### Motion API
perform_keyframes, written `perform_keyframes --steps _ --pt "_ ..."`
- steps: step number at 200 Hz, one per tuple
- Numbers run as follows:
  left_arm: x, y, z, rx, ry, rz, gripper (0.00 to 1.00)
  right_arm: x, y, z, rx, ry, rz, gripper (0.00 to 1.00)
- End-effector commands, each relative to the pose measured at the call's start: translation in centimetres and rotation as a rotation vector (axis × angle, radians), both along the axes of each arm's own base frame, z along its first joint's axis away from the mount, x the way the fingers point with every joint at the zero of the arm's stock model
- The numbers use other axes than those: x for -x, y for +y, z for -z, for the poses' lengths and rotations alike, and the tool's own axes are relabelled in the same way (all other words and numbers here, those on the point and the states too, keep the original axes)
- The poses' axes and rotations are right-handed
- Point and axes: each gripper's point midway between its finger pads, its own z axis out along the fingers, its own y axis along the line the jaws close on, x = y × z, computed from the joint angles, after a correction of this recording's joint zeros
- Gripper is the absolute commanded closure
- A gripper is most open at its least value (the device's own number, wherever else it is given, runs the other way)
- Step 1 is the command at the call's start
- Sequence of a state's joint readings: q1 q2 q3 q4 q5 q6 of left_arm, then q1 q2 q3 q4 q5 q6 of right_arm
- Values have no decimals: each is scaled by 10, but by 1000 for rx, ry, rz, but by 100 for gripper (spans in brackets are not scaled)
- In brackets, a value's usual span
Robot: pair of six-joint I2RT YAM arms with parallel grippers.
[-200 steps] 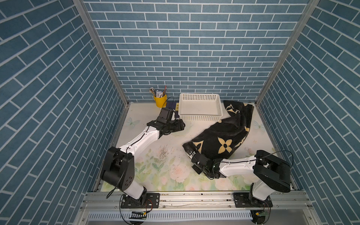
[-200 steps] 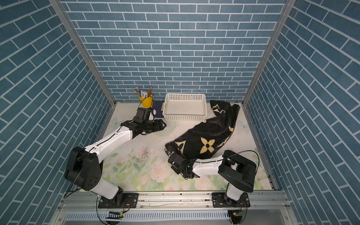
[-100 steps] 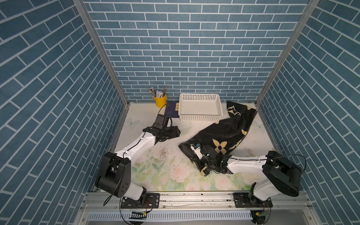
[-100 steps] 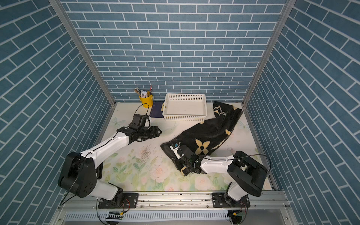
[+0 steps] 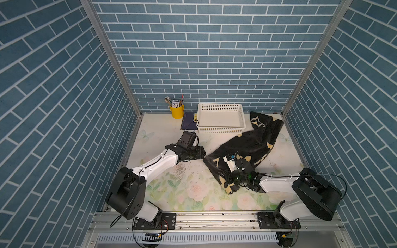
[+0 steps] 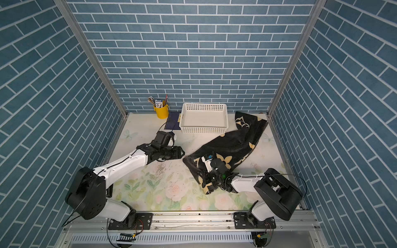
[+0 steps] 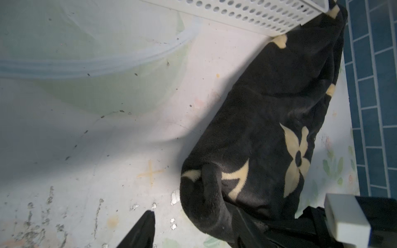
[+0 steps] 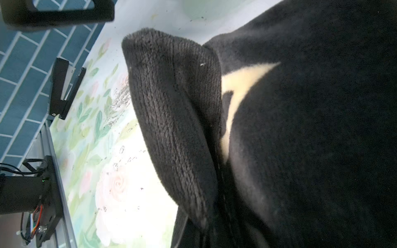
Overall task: Roll up the pillowcase
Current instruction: Roll the pillowcase at the center of the board.
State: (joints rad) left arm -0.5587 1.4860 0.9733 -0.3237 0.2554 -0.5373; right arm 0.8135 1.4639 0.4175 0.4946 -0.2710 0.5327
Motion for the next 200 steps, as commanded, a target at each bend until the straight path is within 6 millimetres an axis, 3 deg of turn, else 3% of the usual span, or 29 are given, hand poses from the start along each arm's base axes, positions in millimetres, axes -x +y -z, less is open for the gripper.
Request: perform_keyframes --steps 1,74,113,126,145,168,173,200 --pt "16 -12 12 -34 15 73 42 -6 -2 -3 -41 30 19 100" --pt "34 -51 19 -26 21 187 57 -21 -13 19 -1 116 66 100" --pt "12 -66 40 -46 35 150 59 -24 -16 17 12 100 75 100" --pt "4 -69 48 -61 47 121 59 -25 -16 14 23 87 67 93" --pt "-6 -70 59 -95 70 84 59 -27 -20 10 79 58 56 69" --pt "-10 -73 68 -99 105 62 59 -30 -29 -10 194 -25 48 49" --pt "-10 -73 69 -101 109 54 60 -29 -31 -15 220 -44 44 38" --pt "-11 -69 79 -127 136 30 60 -7 -42 -30 348 -92 16 34"
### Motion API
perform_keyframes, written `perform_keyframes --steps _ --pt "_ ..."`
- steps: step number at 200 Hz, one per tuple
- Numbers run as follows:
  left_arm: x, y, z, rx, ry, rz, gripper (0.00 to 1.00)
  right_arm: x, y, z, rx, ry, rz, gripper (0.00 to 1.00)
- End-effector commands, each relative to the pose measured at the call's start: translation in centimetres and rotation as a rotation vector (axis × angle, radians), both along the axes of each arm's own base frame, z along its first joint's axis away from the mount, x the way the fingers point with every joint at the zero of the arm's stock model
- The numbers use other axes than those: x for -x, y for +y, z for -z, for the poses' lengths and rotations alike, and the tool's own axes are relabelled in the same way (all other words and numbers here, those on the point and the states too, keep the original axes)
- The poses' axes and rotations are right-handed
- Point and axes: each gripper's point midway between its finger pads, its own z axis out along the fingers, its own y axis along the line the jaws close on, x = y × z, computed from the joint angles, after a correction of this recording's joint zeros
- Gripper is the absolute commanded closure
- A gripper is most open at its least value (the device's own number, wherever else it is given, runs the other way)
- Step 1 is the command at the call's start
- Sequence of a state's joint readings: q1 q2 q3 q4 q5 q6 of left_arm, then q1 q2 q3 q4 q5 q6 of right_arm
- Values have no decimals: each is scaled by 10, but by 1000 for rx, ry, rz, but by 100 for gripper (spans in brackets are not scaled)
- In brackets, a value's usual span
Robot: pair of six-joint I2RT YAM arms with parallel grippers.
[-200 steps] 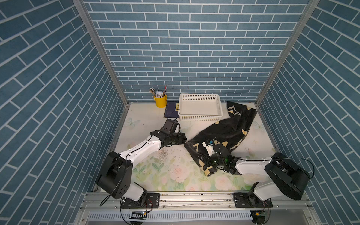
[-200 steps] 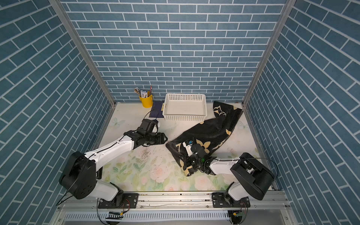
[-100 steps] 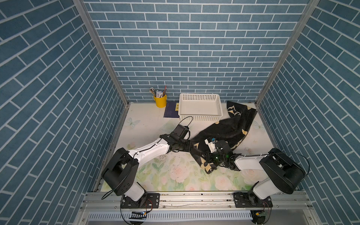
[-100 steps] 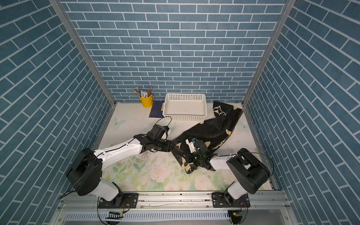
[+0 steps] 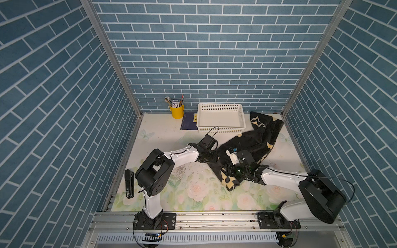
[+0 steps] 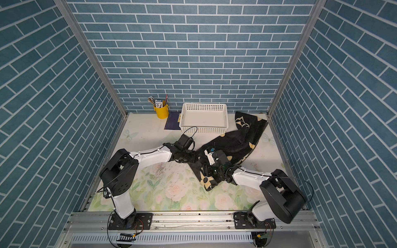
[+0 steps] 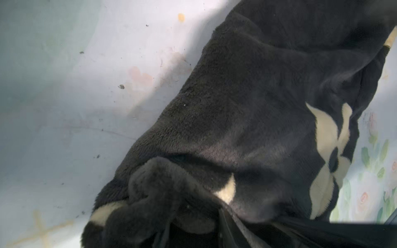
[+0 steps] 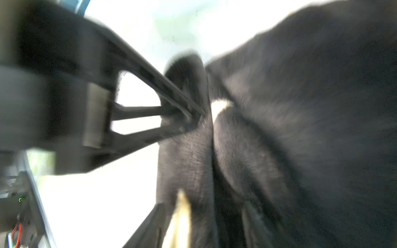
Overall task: Roll up the pillowcase
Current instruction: Roll the pillowcase at the center of the board.
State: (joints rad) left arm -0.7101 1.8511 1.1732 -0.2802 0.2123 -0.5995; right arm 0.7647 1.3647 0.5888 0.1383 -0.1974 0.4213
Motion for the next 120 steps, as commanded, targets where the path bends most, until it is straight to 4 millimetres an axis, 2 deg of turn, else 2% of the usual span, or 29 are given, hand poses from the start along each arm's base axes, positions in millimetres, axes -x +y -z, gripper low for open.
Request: perform_keyframes --steps 1,29,42,56,67,84,103,120 --pt "-2 7 13 -51 28 -45 60 20 -27 1 218 -38 -16 34" --pt "-2 10 19 -65 49 -64 61 57 -35 5 287 -11 -69 35" --pt "-2 13 21 -71 57 -75 62 67 -44 10 326 7 -69 38" --pt "-2 15 22 -74 63 -87 62 67 -58 17 366 7 -29 48" --pt "-2 17 23 -75 64 -93 62 62 -61 18 378 -4 -1 58" --pt "-2 20 23 -79 66 -100 63 54 -74 35 446 32 63 65" --pt "-2 21 23 -71 67 -102 62 49 -76 50 479 63 76 63" --pt "-1 20 23 -60 71 -98 62 43 -78 51 492 39 102 59"
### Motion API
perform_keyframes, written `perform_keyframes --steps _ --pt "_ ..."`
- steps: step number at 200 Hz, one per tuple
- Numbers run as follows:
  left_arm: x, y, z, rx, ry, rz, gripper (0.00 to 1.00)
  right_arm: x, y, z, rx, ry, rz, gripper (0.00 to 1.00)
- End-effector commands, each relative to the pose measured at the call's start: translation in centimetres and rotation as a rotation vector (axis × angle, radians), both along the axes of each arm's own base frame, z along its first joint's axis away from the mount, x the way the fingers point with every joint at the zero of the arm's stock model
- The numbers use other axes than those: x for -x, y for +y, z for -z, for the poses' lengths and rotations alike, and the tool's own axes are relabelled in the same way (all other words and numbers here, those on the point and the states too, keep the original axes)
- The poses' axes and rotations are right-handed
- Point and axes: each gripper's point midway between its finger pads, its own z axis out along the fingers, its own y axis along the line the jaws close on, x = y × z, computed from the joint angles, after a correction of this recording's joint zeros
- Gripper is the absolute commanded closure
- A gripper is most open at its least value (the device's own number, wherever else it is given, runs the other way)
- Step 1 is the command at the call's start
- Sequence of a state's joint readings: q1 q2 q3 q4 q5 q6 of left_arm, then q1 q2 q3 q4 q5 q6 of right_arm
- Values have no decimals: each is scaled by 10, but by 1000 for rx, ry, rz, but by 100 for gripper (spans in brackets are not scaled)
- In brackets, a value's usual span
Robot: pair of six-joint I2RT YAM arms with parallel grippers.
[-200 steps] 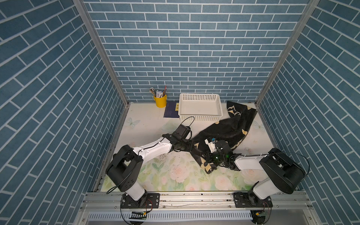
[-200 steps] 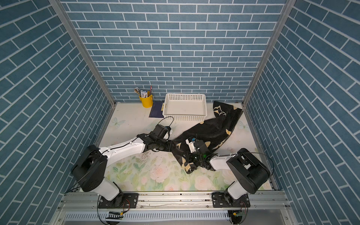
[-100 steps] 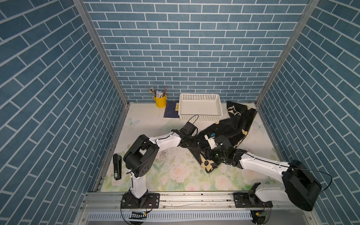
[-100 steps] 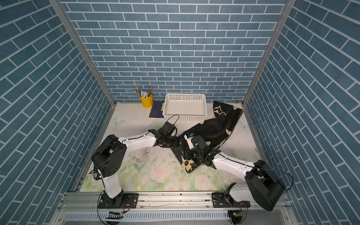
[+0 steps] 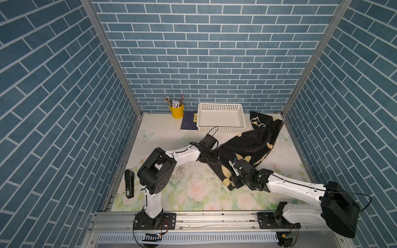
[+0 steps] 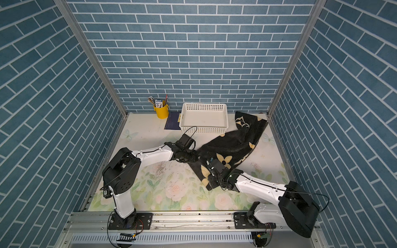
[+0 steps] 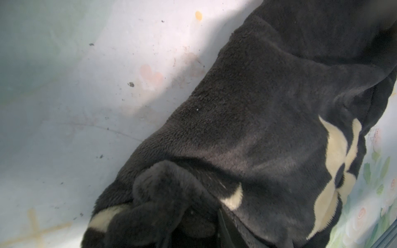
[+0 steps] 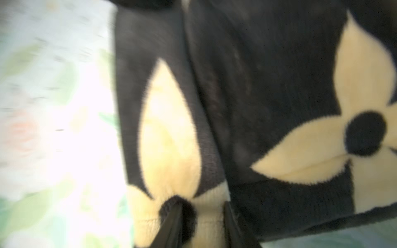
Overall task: Roll up the pillowcase
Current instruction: Roll the pillowcase at the center of the board.
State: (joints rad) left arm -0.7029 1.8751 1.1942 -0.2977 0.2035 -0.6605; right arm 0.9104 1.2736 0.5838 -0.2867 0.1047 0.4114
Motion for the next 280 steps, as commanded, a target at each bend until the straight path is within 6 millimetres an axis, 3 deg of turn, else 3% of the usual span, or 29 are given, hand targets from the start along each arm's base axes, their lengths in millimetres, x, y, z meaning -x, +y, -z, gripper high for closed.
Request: perform_keyframes --steps 1,42,63,94,112,159,184,201,226,250,280 --pt "3 17 17 -55 34 -33 62 -6 -18 10 80 -19 61 59" --pt "2 12 11 -29 31 -35 62 -26 3 -53 115 -258 1 38" --pt "1 11 9 -19 33 -40 62 -25 22 -65 147 -353 -69 33" --pt "2 7 10 0 43 -40 62 -23 56 -56 192 -486 -208 22" --pt "3 6 10 4 49 -38 61 -27 68 -44 226 -549 -276 20" --pt "3 7 9 1 51 -38 61 -40 82 -10 364 -613 -383 19" --pt "4 8 10 1 53 -39 61 -41 78 10 421 -590 -400 19" --pt "3 8 9 5 51 -40 61 -38 75 23 442 -561 -413 29" --pt "-2 10 3 14 40 -50 60 -31 83 28 384 -500 -431 72" --pt "-14 17 -13 33 9 -73 57 -22 96 24 253 -403 -430 100" --pt "-36 41 -52 73 -67 -130 43 -5 118 10 48 -286 -459 100"
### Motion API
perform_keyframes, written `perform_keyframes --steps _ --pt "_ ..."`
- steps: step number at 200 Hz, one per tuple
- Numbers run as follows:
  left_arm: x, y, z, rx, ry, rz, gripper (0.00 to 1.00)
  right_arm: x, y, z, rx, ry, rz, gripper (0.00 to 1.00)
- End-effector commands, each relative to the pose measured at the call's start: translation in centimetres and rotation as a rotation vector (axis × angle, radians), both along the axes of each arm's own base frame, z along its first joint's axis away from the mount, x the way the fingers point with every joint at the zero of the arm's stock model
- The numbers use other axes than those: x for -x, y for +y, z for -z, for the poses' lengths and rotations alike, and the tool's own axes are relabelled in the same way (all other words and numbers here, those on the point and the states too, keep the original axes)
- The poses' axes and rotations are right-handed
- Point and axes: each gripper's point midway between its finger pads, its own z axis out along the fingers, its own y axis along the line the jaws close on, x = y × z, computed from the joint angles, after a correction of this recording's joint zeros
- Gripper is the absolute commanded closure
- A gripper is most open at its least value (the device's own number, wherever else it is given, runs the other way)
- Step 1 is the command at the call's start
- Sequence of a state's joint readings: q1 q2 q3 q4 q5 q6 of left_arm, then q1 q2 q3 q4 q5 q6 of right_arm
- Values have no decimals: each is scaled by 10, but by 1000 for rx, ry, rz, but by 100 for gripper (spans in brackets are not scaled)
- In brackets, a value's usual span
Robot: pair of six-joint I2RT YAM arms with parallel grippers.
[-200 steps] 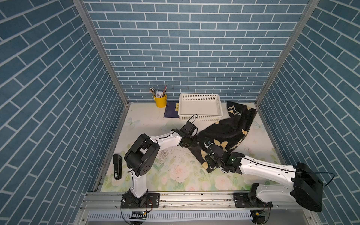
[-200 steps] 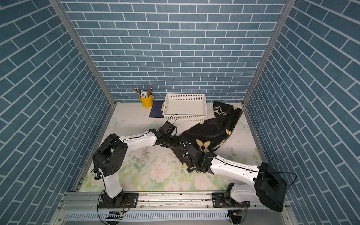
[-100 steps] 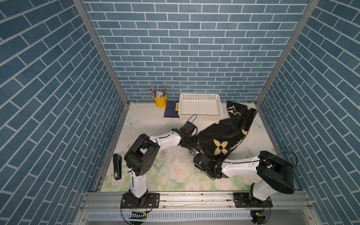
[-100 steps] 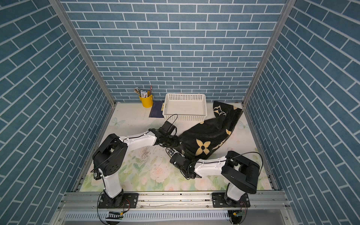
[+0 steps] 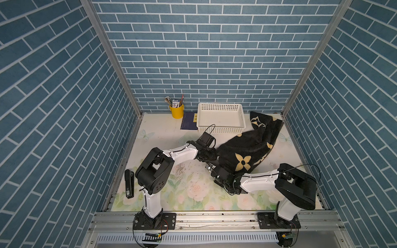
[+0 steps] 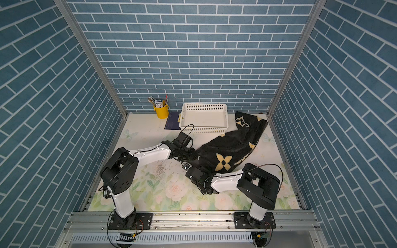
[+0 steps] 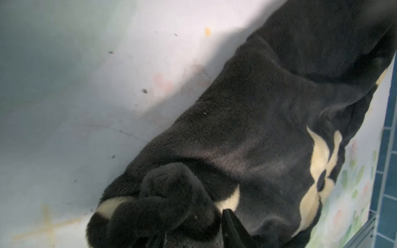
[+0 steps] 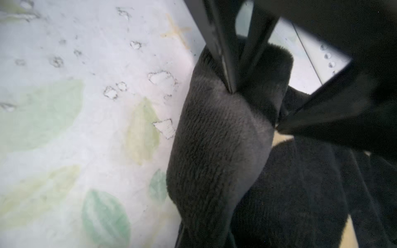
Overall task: Roll up the pillowcase
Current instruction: Roll the pillowcase at the center of the board.
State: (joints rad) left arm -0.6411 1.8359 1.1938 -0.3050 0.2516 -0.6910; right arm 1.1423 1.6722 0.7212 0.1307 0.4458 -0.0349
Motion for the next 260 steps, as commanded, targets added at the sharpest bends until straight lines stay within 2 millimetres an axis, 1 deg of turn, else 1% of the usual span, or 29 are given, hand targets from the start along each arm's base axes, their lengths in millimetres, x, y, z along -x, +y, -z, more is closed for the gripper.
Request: perform_keyframes --steps 1,16,22,46,57,72,92,125,160,168,203,220,232,246,260 --pt "-24 28 -36 10 -84 -72 42 29 22 -1 -145 219 -69 100" --pt "-34 43 -56 20 -122 -103 33 36 29 -9 -240 303 -86 100" --pt "-37 50 -61 21 -131 -114 31 37 31 -13 -280 334 -88 100" --pt "-41 67 -78 16 -171 -139 30 39 31 -28 -442 471 -87 100" --pt "-40 71 -79 13 -179 -141 30 36 28 -32 -514 528 -69 100" --pt "-38 71 -80 23 -186 -137 30 29 18 -36 -601 584 -38 100" --pt "-33 66 -78 57 -182 -122 31 22 5 -34 -688 657 7 100" --pt "-22 52 -73 80 -190 -63 34 10 -16 -15 -768 784 104 100" --pt "-1 32 -60 65 -175 38 38 -8 -32 -5 -820 864 179 100" --pt "4 28 -58 65 -175 56 39 -15 -36 -1 -815 880 214 100" --pt "23 4 -51 71 -174 154 43 -30 -39 8 -821 959 256 100" --pt "27 -8 -50 73 -177 187 45 -34 -42 11 -819 971 279 100" --pt "27 -12 -41 68 -163 187 46 -36 -43 12 -817 968 285 100" --pt "23 -14 -26 47 -134 168 48 -38 -45 11 -804 944 287 88" --pt "14 -12 -8 -3 -100 130 50 -39 -47 5 -792 906 277 80"
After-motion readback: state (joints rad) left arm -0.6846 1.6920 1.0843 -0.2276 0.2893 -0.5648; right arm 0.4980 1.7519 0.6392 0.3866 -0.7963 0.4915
